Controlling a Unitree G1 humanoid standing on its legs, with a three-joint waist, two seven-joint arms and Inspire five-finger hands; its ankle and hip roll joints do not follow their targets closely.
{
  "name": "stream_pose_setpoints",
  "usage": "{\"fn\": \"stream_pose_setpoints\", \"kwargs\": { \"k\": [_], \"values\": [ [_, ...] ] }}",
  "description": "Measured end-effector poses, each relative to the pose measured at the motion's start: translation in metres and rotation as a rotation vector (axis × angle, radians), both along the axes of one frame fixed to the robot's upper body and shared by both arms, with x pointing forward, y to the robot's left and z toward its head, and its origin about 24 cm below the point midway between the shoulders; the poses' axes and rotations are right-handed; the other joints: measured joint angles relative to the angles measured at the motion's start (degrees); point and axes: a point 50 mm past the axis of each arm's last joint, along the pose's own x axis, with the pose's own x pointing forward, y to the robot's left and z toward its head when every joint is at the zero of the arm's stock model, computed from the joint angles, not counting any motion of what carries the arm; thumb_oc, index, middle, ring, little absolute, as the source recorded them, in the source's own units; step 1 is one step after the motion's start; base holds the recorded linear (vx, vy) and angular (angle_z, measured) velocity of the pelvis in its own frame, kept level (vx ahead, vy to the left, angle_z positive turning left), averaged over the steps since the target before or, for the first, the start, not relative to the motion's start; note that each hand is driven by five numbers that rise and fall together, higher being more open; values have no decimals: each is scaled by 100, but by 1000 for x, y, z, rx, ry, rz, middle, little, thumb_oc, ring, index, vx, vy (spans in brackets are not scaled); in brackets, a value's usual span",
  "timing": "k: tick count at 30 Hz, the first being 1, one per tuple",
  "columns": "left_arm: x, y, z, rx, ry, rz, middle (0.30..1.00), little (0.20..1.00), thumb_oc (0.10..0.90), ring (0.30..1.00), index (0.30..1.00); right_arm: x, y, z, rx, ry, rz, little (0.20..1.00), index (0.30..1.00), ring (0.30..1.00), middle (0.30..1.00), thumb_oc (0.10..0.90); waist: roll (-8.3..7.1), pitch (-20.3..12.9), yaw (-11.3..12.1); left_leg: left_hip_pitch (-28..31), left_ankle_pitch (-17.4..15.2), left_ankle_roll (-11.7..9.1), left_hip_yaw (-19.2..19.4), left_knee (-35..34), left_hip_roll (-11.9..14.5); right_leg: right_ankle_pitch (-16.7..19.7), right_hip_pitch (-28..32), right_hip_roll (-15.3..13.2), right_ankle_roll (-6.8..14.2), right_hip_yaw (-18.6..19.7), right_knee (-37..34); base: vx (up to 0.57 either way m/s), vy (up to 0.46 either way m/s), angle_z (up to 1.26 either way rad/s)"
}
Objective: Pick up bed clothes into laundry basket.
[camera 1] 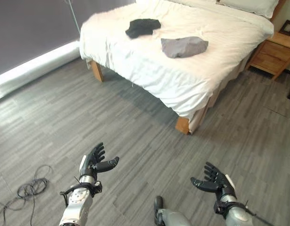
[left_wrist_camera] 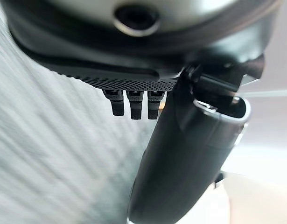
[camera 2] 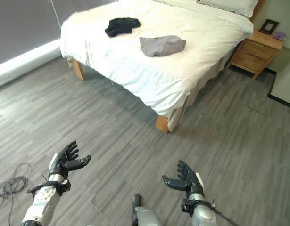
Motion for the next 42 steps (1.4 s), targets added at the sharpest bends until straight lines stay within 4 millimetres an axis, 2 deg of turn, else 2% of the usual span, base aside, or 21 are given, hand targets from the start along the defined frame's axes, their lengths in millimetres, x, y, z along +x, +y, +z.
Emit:
{"fn": "stream_pose_setpoints", "kwargs": {
  "k": [1, 4, 5, 8, 10, 13, 14, 16, 18, 20, 22, 24, 27, 28, 30, 31, 32, 34, 36, 38, 42],
  "values": [
    [0, 2, 2, -9, -8, -5, 900, 900, 800, 900, 900, 5, 0, 5, 1, -28, 3, 900, 900, 900, 900, 800, -133, 40, 51, -277, -177, 346, 292, -110, 56, 33, 337, 13, 20, 17, -139, 303, -62, -18],
    [-6, 6, -1, -34, -5, 28, 900, 900, 800, 900, 900, 16, 2, 13, -8, -75, 21, 900, 900, 900, 900, 800, -209, -6, 355, -608, -362, 535, 863, -1606, 202, -154, 1019, 74, 138, 184, -573, 690, 63, -31],
    [-6, 10, 2, -37, -22, 40, 900, 900, 800, 900, 900, 15, 3, 12, -4, -72, 21, 900, 900, 900, 900, 800, -95, -89, 417, -595, -408, 560, 959, -3150, 352, -361, 1431, 289, 453, 291, -892, 930, 231, -11],
    [-7, 18, 4, -58, -46, 90, 900, 900, 800, 900, 900, 15, 6, 10, -4, -60, 34, 900, 900, 900, 900, 800, 18, -94, 690, -132, -342, 574, 688, -6520, 350, -478, 2091, 507, 634, 535, -1362, 659, 169, -41],
    [-12, 27, 4, -60, -50, 145, 900, 900, 800, 900, 900, 14, 8, 8, -5, -54, 49, 900, 900, 900, 900, 800, 24, -112, 817, -78, -328, 599, 363, -6900, 62, -738, 2720, 387, 782, 773, -1553, 572, 164, -54],
    [-21, 32, 1, -52, -38, 179, 900, 900, 800, 900, 900, 8, 4, 7, -26, -37, 54, 900, 900, 900, 900, 800, 254, -329, 814, 53, -249, 1000, 860, -6176, -33, -984, 3281, 382, 945, 1097, -1510, 605, 223, -48],
    [-21, 37, 3, -41, -47, 191, 900, 900, 800, 900, 900, 6, 8, 5, -15, -32, 55, 900, 900, 900, 900, 800, 112, -392, 792, 36, 295, 1031, 911, -5982, -121, -1059, 3352, 186, 1034, 1094, -1381, 403, 164, -26],
    [-16, 40, 10, -30, -74, 190, 900, 900, 800, 900, 900, 3, 17, -1, 13, -16, 64, 900, 900, 900, 900, 800, -296, -455, 803, 238, 280, 1149, 1118, -5750, -400, -1106, 2907, -277, 1056, 1145, -85, 534, 333, -25],
    [-10, 40, 14, -28, -90, 184, 900, 900, 800, 900, 900, 7, 25, 4, 36, -49, 74, 900, 900, 900, 900, 800, -433, -426, 784, 590, -56, 1415, 1262, -5781, -667, -574, 2188, -543, 1106, 1083, 1752, 485, 395, -22],
    [-5, 37, 17, -29, -104, 164, 900, 900, 800, 900, 900, 12, 30, 10, 42, -81, 91, 900, 900, 900, 900, 800, -351, -306, 721, 1193, -153, 1509, 1210, -6131, -853, 677, 990, -879, 1115, 1115, 4081, 398, 279, 12],
    [7, 32, 29, -16, -152, 127, 900, 900, 800, 900, 900, 24, 26, 23, -22, -122, 134, 900, 900, 900, 900, 800, -44, -17, 533, 1993, -414, 1535, 948, -6337, -971, -142, -275, -978, 1097, 1109, 4967, 462, 145, 64],
    [13, 29, 40, -11, -201, 109, 900, 900, 800, 900, 900, 24, 20, 25, -64, -116, 149, 900, 900, 900, 900, 800, 92, -14, 441, 2285, -622, 1443, 760, -6387, -969, -449, -862, -988, 1110, 1063, 4538, 496, -10, 71],
    [19, 30, 55, -12, -284, 96, 900, 900, 800, 900, 900, 31, 4, 39, -156, -124, 194, 900, 900, 900, 900, 800, 151, 61, 409, 2733, -697, 1332, 373, -6762, -942, -571, -1106, -760, 1153, 1093, 2078, 332, -80, 72],
    [20, 31, 57, 5, -283, 79, 900, 900, 800, 900, 900, 34, -8, 48, -204, -134, 186, 900, 900, 900, 900, 800, 65, 88, 276, 3016, -766, 1220, 180, -6861, -941, -276, -1076, -472, 1033, 1177, 729, 388, -145, 112],
    [22, 28, 55, 10, -271, 62, 900, 900, 800, 900, 900, 36, -27, 62, -306, -128, 195, 900, 900, 900, 900, 800, -37, 51, 230, 3217, -873, 1097, -76, -6839, -967, 149, -799, -176, 1029, 1579, -514, 270, -132, 113],
    [17, 25, 53, 24, -262, 26, 900, 900, 800, 900, 900, 34, -45, 79, -364, -156, 159, 900, 900, 900, 900, 800, -304, 56, 247, 3482, -996, 937, -211, -6771, -1144, 1184, -643, -187, 426, 1563, -388, 229, -110, 79],
    [9, 22, 42, 2, -233, 25, 900, 900, 800, 900, 900, 37, -56, 89, -407, -170, 145, 900, 900, 900, 900, 800, -212, -5, 283, 3525, -1157, 856, -185, -6598, -1119, 1377, -587, -113, 517, 1580, -257, 188, -108, 41],
    [-7, 21, 27, -13, -170, 29, 900, 900, 800, 900, 900, 51, -67, 116, -510, -212, 155, 900, 900, 900, 900, 800, -263, -40, 417, 3205, -1434, 998, -112, -6035, -1065, 1460, -215, -155, 386, 1755, -811, 123, -64, 2],
    [-13, 19, 22, -30, -151, 9, 900, 900, 800, 900, 900, 71, -95, 172, -725, -265, 123, 900, 900, 900, 900, 800, -272, -39, 468, 2527, -1512, 1138, -159, -6012, -901, 1680, 135, -132, 411, 1739, -1670, 113, -72, 23],
    [-17, 21, 18, -35, -131, 14, 900, 900, 800, 900, 900, 85, -101, 197, -803, -298, 91, 900, 900, 900, 900, 800, -337, -9, 519, 2247, -1444, 1079, -243, -6240, -762, 1601, 206, -90, 395, 1710, -1673, 69, -48, 5],
    [-29, 24, 10, -37, -79, 4, 900, 900, 800, 900, 900, 94, -109, 228, -965, -280, 100, 900, 900, 900, 900, 800, -273, -62, 496, 2472, -707, 763, -137, -6675, -436, 1273, 509, 155, 580, 1681, -1697, 38, -39, -16]
  ]
}}
